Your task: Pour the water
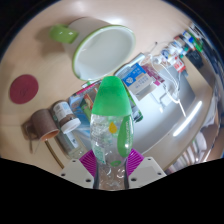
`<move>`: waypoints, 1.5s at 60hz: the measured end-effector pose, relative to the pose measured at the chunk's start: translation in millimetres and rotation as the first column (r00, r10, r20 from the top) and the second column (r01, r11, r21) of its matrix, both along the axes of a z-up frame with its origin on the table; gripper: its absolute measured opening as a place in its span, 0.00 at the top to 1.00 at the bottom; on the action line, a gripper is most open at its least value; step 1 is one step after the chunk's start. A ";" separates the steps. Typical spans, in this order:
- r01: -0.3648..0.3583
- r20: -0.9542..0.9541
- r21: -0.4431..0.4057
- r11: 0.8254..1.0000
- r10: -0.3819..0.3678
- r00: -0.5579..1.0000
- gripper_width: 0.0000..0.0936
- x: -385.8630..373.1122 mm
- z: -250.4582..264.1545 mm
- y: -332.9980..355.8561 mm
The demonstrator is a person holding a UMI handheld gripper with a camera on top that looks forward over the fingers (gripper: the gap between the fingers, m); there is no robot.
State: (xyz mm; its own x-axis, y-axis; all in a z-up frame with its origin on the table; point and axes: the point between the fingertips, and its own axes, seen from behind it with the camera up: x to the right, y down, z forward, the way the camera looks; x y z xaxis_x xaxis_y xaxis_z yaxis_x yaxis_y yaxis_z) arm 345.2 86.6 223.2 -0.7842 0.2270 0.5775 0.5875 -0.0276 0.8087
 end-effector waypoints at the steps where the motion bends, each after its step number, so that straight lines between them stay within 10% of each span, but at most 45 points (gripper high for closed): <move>1: 0.005 -0.032 0.006 1.000 -0.005 0.999 0.64 1.1 0.2 -0.6; 8: 0.157 -0.488 0.104 0.982 -0.087 0.869 0.64 27.4 7.6 -6.2; 15: 0.341 -0.957 0.075 0.937 -0.029 0.289 0.63 41.0 4.8 -19.6; 22: 0.446 -0.911 0.004 0.895 0.186 -0.367 0.64 48.7 -12.0 -38.6; 28: 0.468 -0.775 -0.074 0.880 0.244 -0.582 0.64 62.3 -10.7 -50.6; 56: 0.375 -0.652 -0.180 0.909 0.176 -0.738 0.61 66.7 -147.8 -66.4; 73: 0.364 -0.627 -0.116 0.924 0.216 -0.748 0.60 67.9 -140.7 -64.1; 81: 0.337 -0.641 -0.176 0.925 0.153 -0.753 0.47 62.5 -143.7 -67.4; 88: 0.284 -0.628 -0.273 0.919 0.054 -0.777 0.08 49.5 -151.1 -84.2; 90: 0.292 -0.630 -0.285 0.913 0.051 -0.775 0.10 50.0 -151.2 -91.9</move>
